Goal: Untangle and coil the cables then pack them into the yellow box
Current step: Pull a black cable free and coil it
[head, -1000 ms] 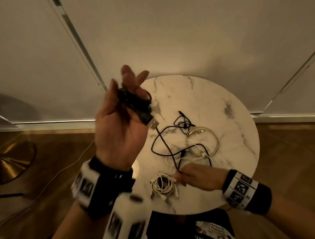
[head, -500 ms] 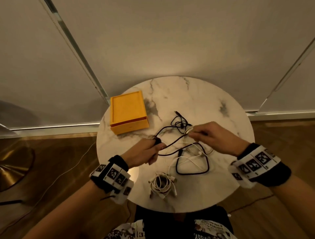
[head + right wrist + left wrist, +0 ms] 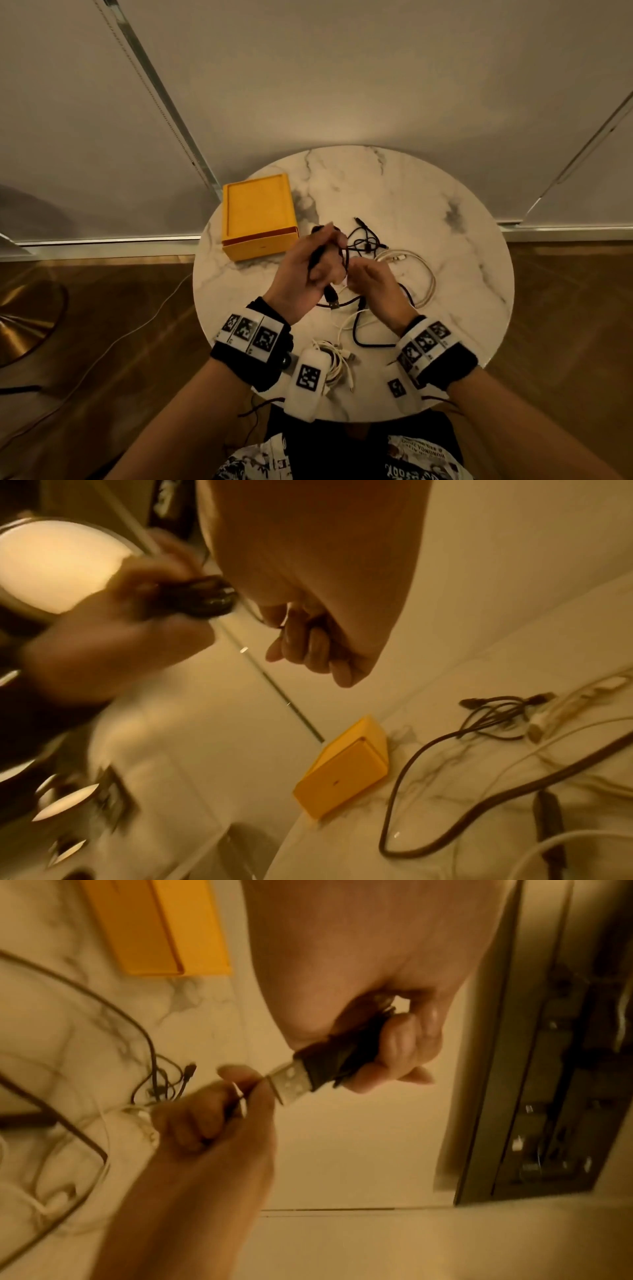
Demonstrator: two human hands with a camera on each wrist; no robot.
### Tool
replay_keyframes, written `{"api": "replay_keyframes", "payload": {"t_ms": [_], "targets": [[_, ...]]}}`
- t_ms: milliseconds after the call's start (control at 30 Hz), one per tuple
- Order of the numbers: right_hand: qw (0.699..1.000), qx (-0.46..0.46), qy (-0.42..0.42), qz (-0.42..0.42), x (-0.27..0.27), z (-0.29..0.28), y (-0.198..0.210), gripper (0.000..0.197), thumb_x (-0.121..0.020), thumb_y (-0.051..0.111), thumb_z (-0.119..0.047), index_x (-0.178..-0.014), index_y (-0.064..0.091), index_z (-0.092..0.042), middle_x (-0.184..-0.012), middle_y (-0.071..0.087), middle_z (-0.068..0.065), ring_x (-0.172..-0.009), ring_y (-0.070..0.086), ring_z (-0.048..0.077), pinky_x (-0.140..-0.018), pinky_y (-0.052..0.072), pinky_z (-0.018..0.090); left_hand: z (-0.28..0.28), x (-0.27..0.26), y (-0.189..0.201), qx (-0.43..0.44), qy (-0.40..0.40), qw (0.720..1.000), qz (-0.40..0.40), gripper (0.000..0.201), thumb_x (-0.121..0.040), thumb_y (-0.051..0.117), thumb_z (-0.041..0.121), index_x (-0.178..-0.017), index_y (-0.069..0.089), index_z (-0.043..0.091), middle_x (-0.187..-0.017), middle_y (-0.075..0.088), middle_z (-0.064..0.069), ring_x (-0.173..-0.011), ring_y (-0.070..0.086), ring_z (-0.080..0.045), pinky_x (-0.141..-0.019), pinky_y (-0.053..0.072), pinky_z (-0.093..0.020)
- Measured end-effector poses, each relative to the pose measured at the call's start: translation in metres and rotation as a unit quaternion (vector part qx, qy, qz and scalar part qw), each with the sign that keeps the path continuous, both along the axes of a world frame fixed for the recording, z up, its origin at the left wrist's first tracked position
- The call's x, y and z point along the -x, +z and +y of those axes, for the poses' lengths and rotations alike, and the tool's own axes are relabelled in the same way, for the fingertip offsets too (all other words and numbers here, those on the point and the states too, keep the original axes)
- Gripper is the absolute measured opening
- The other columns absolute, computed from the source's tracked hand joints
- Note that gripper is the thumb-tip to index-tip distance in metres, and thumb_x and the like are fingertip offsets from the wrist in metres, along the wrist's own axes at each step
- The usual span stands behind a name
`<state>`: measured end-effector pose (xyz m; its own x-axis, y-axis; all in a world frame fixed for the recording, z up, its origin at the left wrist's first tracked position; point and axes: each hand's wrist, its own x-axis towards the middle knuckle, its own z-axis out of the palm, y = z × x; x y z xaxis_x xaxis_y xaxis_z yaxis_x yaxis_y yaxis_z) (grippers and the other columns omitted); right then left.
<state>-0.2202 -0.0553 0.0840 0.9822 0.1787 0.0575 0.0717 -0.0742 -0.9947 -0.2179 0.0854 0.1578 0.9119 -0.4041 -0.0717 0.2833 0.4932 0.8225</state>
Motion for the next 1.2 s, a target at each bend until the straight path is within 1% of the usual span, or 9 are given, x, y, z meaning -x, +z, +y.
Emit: {"api": "replay_keyframes", "payload": {"t_ms": [133, 233, 367, 600, 733, 833, 900, 1033, 1200], "targets": [[0.995, 0.087, 0.040, 0.003, 0.011, 0.017, -0.005, 0.039, -0.096, 0.041, -0.039, -0.078, 0.060, -0.011, -0.063, 0.051, 0.008, -0.057, 0.040, 0.009, -0.056, 0.035, 0.033, 0.005, -0.006, -0.002, 0.006, 0.069, 0.998, 0.011, 0.027, -0.098, 0.039, 0.013, -0.106, 0.062, 0.001, -0.048, 0.040, 0.005, -0.043, 0.036, -0.007, -0.051, 0.039, -0.019], [0.986, 0.137, 0.094, -0.007, 0.015, 0.018, 0.003, 0.021, -0.094, 0.044, -0.016, -0.089, 0.062, -0.006, -0.058, 0.048, -0.007, -0.049, 0.039, 0.003, -0.052, 0.033, 0.024, 0.013, -0.011, -0.011, -0.045, 0.092, 0.994, -0.023, 0.031, -0.100, 0.039, 0.010, -0.122, 0.055, -0.004, -0.060, 0.051, 0.001, -0.056, 0.050, -0.010, -0.060, 0.046, -0.020], [0.968, 0.215, 0.128, -0.019, 0.011, 0.016, 0.021, 0.023, -0.095, 0.054, -0.017, -0.077, 0.059, -0.005, -0.060, 0.057, 0.007, -0.049, 0.046, 0.009, -0.054, 0.038, 0.032, 0.015, -0.010, -0.019, -0.168, 0.127, 0.973, -0.096, 0.027, -0.101, 0.038, 0.006, -0.123, 0.052, -0.001, -0.070, 0.067, -0.002, -0.069, 0.065, -0.015, -0.073, 0.051, -0.023], [0.953, 0.175, 0.240, 0.065, 0.006, 0.009, 0.044, 0.026, -0.096, 0.051, -0.010, -0.082, 0.069, 0.002, -0.068, 0.072, 0.015, -0.055, 0.064, 0.018, -0.062, 0.051, 0.027, 0.019, -0.005, -0.044, -0.456, 0.128, 0.852, -0.224, 0.025, -0.093, 0.053, 0.027, -0.110, 0.065, 0.014, -0.093, 0.073, -0.002, -0.092, 0.069, -0.014, -0.085, 0.054, -0.042], [0.939, 0.159, 0.299, 0.061, 0.000, 0.013, 0.053, 0.024, -0.099, 0.049, -0.011, -0.089, 0.069, -0.003, -0.087, 0.076, 0.012, -0.080, 0.073, 0.021, -0.071, 0.051, 0.032, 0.021, -0.001, -0.052, -0.407, 0.151, 0.885, -0.167, 0.015, -0.091, 0.056, 0.028, -0.093, 0.069, 0.020, -0.088, 0.072, -0.004, -0.084, 0.068, -0.017, -0.077, 0.055, -0.044], [0.952, 0.091, 0.283, 0.076, 0.001, 0.008, 0.059, 0.018, -0.097, 0.052, -0.007, -0.096, 0.067, 0.002, -0.081, 0.074, 0.016, -0.071, 0.072, 0.024, -0.068, 0.052, 0.033, 0.020, 0.003, -0.042, -0.375, 0.164, 0.903, -0.135, 0.021, -0.099, 0.051, 0.016, -0.083, 0.064, 0.011, -0.061, 0.061, -0.002, -0.048, 0.055, -0.008, -0.046, 0.041, -0.021], [0.976, 0.045, 0.200, 0.068, -0.002, 0.001, 0.060, 0.015, -0.095, 0.055, -0.003, -0.096, 0.068, 0.004, -0.073, 0.071, 0.018, -0.061, 0.067, 0.024, -0.062, 0.053, 0.030, 0.021, 0.003, -0.037, -0.332, 0.157, 0.924, -0.104, 0.030, -0.101, 0.045, 0.017, -0.078, 0.058, 0.003, -0.048, 0.051, 0.000, -0.037, 0.042, -0.012, -0.038, 0.031, -0.021], [0.995, 0.077, 0.046, -0.041, -0.008, -0.007, 0.050, 0.031, -0.089, 0.056, 0.005, -0.113, 0.064, -0.013, -0.090, 0.071, 0.006, -0.063, 0.067, 0.021, -0.067, 0.056, 0.039, 0.020, 0.005, -0.036, -0.281, 0.093, 0.954, -0.038, 0.045, -0.103, 0.038, 0.026, -0.069, 0.055, 0.002, -0.036, 0.037, 0.001, -0.032, 0.027, -0.011, -0.038, 0.021, -0.022], [0.964, 0.177, 0.048, -0.190, -0.002, -0.002, 0.048, 0.054, -0.089, 0.054, 0.003, -0.138, 0.048, -0.019, -0.124, 0.051, -0.001, -0.083, 0.064, 0.010, -0.072, 0.049, 0.018, 0.017, 0.011, -0.034, -0.296, -0.019, 0.955, 0.003, 0.047, -0.101, 0.042, 0.028, -0.063, 0.054, 0.002, -0.036, 0.031, -0.002, -0.032, 0.023, -0.013, -0.042, 0.015, -0.028]]}}
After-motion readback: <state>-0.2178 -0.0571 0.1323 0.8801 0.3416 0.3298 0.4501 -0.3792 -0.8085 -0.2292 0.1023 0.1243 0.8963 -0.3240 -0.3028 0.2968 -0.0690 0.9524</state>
